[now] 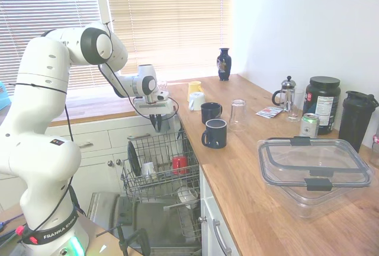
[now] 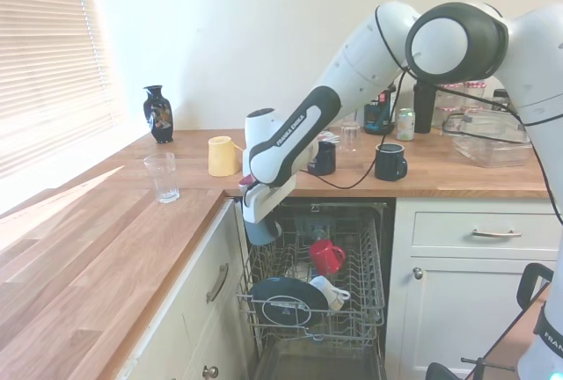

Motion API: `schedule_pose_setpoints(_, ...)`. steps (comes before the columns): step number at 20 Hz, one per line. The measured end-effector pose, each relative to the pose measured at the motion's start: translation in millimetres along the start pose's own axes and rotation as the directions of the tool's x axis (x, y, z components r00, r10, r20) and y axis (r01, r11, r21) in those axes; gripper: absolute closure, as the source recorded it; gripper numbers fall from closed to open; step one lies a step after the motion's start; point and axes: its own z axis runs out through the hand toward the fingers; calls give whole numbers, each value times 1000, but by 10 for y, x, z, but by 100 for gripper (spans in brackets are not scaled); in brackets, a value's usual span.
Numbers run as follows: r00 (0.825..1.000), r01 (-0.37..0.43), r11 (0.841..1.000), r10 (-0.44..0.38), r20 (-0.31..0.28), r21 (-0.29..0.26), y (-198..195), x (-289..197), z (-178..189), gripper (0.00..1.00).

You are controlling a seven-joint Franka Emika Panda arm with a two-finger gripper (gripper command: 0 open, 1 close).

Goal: Unload a mug from dishwasher

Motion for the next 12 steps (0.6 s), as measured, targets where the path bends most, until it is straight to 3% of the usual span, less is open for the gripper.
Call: schedule_pose_setpoints(12,993,-104,994,105,-50,36,364,307,-818,100)
